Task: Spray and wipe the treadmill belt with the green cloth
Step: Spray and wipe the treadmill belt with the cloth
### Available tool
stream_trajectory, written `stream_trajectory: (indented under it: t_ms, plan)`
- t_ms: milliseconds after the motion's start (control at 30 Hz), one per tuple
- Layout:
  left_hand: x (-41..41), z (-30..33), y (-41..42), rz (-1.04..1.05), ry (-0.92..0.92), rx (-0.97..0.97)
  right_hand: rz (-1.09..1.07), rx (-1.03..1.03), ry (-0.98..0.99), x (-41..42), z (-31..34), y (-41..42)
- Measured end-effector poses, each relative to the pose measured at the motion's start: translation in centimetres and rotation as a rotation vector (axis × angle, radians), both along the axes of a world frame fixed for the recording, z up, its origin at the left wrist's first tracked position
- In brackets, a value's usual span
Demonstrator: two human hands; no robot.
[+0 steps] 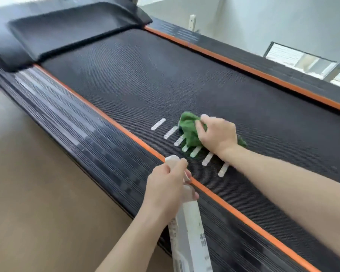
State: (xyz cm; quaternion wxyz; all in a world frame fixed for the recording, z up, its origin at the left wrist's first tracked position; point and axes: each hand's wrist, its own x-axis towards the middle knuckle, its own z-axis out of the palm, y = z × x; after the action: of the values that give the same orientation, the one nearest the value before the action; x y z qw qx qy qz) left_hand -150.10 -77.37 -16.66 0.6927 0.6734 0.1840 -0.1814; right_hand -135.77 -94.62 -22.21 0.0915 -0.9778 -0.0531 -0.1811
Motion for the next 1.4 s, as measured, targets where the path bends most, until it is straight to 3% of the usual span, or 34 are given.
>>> stream_trajectory:
  t_ms: [100,300,433,600,667,733,867,1000,1167,1267,1400]
  plan:
    - [0.4,-0.3,0.2,0.009,0.007,-0.017,-0.131,0.041,0.068,1.8,-0.2,3.1]
    - [1.4,0.7,1.2,0.126,0.079,-0.052,0.27,0.058,0.141,-8.7,0.3,2.1]
    - [1.8,1.6,0.9,0.137,0.11,-0.013,0.475,-0.042,0.044,-5.5,-0.3,-0.9]
    - [3.1,2.4,1.6,0.131,0.108,0.04,0.018,-0.059,0.059,2.8,0.2,-5.0]
    - [4.2,1.9,2.1,0.145,0.117,0.044,-0.073,-0.036,0.069,3.9,0.2,-3.7]
    - [5.5,1.5,2.7,0.198,0.13,0.011,0.0,0.002,0.091,3.5,0.0,-0.1]
    - [7.1,1.8,3.3,0.297,0.143,-0.014,0.387,0.038,0.098,-0.4,-0.4,7.1]
    - [5.8,2.8,4.5,0.254,0.091,0.056,0.499,0.032,0.091,-4.8,0.1,3.8]
    - [5.8,2.3,5.3,0.17,0.063,0.045,0.581,-0.011,0.018,-7.2,0.1,-1.8]
    - [7.2,1.6,5.8,0.17,0.027,0.083,0.611,-0.04,-0.063,-3.1,-0.5,2.1]
    - [8.1,0.8,6.6,0.254,0.051,0.029,0.368,0.002,-0.066,4.3,-0.9,10.4]
